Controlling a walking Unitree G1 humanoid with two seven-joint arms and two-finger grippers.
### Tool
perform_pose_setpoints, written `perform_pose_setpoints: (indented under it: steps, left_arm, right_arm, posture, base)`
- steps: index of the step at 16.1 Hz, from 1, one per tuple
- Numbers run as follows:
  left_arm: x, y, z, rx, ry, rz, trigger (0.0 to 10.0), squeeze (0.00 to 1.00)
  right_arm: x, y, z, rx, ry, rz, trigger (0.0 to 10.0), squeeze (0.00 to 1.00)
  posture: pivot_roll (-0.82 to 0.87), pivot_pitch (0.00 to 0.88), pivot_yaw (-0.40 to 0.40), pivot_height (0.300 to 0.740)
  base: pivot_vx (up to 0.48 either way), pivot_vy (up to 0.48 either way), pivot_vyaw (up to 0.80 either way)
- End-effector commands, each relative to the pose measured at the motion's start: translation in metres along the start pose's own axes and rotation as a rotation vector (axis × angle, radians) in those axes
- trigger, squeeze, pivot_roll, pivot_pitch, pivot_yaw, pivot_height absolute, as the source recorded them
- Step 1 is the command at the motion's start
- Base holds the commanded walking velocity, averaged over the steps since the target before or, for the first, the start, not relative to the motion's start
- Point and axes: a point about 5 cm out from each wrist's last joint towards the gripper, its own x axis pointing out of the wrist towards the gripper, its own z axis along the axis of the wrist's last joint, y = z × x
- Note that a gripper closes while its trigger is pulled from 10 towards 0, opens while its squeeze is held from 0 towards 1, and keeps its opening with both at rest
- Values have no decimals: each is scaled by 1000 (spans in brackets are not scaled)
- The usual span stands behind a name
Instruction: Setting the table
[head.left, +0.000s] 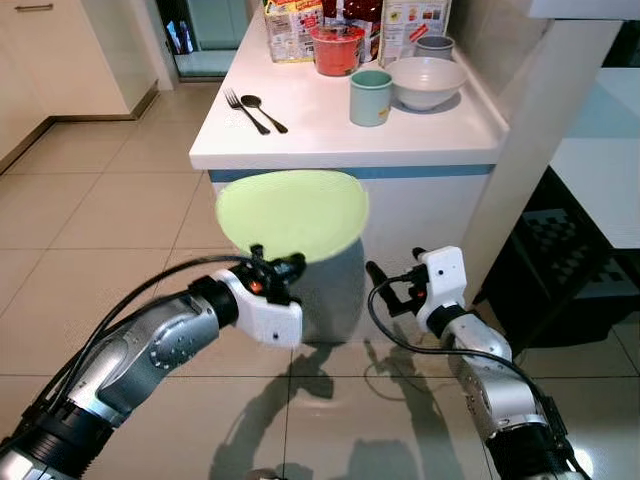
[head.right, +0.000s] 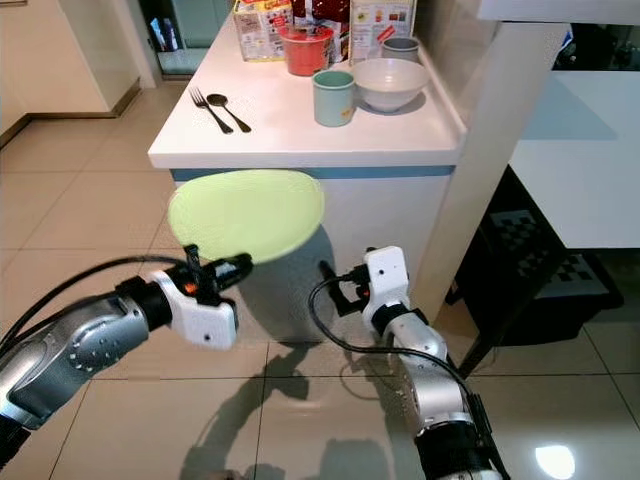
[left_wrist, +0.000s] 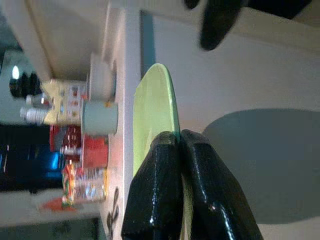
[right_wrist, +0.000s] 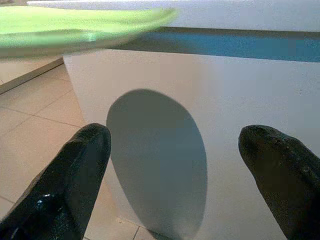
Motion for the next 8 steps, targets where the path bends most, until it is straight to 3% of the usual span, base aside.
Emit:
perform_pose_setpoints:
  steps: [1, 4, 8]
  left_arm:
    - [1, 9, 2, 72, -32, 27, 10000, 0]
    - [1, 5, 4, 143, -64, 4, 10000, 0]
    - [1, 5, 2, 164, -73, 8, 10000, 0]
  right_arm:
    - [3, -7, 6, 4, -23, -23, 10000, 0]
    - [4, -15, 11, -5, -38, -41, 10000, 0]
    - [4, -16, 12, -16, -28, -33, 10000, 0]
  posture:
    - [128, 0, 46, 740]
    - [125, 0, 47, 740]
    - [120, 0, 46, 740]
  base:
    - [0, 0, 0]
    - [0, 0, 0]
    - [0, 0, 0]
